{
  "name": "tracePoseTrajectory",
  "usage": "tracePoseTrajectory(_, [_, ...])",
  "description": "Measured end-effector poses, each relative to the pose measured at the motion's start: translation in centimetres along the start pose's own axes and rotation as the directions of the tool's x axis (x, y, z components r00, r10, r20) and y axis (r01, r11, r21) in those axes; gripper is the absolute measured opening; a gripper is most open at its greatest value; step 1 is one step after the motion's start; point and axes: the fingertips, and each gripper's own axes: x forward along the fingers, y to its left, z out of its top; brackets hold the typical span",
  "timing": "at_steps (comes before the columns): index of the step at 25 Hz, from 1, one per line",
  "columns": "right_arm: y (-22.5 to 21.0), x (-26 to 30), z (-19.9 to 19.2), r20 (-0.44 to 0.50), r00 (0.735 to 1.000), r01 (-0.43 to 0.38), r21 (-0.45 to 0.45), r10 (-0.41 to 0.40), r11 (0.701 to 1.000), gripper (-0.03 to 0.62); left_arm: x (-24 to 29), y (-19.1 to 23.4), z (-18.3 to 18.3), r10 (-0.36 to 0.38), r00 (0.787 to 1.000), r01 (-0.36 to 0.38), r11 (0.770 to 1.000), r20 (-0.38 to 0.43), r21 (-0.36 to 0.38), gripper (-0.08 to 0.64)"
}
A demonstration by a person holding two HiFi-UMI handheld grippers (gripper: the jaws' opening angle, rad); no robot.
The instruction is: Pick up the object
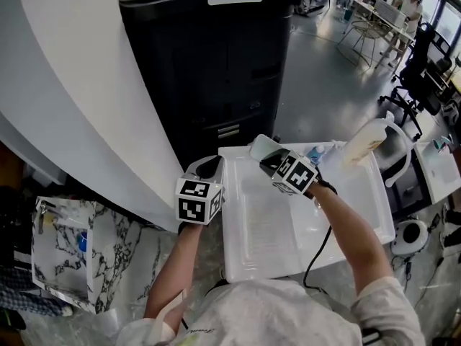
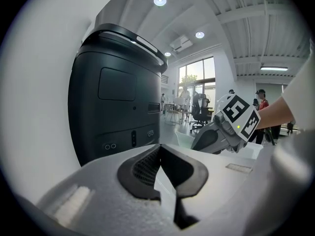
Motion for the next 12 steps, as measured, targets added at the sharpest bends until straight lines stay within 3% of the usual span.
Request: tracePoseTrajectory(12, [-1.8,-5.8,1.8,0.157,0.984,0.065,0.131,-0.085,0.989,0.009,1.8,-2.8,1.2,-0.014,1.0,0.014,0.999,-0.009,0.036,0.006])
